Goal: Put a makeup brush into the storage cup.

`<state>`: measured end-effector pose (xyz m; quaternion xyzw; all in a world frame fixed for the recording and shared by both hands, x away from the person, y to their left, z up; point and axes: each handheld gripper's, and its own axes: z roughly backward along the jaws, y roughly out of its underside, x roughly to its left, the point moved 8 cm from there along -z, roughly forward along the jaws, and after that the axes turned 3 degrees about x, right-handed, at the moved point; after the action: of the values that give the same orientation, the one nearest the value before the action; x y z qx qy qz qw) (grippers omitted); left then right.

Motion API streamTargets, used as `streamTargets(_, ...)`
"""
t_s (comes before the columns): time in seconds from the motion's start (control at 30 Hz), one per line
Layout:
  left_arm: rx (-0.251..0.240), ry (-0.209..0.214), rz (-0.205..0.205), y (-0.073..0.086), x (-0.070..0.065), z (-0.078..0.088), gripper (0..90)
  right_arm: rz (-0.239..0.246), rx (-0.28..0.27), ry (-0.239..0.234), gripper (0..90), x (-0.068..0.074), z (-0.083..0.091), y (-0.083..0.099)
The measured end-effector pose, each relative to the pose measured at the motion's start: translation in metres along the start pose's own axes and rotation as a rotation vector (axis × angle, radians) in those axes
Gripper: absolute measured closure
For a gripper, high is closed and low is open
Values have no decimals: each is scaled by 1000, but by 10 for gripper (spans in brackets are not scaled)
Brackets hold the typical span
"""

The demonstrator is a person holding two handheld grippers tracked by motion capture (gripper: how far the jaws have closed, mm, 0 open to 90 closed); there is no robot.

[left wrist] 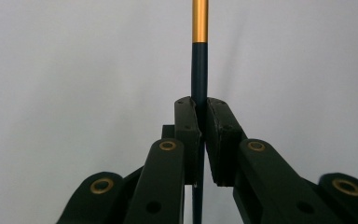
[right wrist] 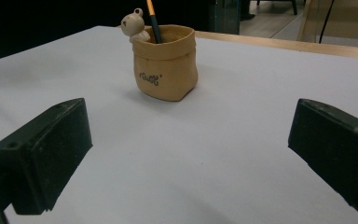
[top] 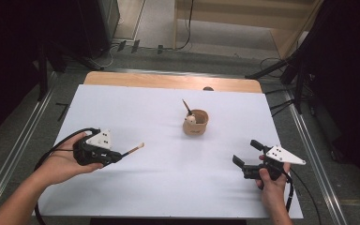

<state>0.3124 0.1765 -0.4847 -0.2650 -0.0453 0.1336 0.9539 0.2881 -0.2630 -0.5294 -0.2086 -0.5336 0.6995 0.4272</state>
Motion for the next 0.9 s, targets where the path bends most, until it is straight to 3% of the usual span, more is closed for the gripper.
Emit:
streamTargets(0.13, -78, -9, 41, -7, 3, 6, 846, -8, 0, 0, 0, 1, 0, -1)
streamTargets(0.63, -295, -48, 98, -33, -3, 17, 846, -3, -5, -10, 0, 6, -1, -4)
streamTargets(0.9, -405, -79, 154, -41, 2, 17, 847, -7, -6, -5, 0, 10, -2, -11)
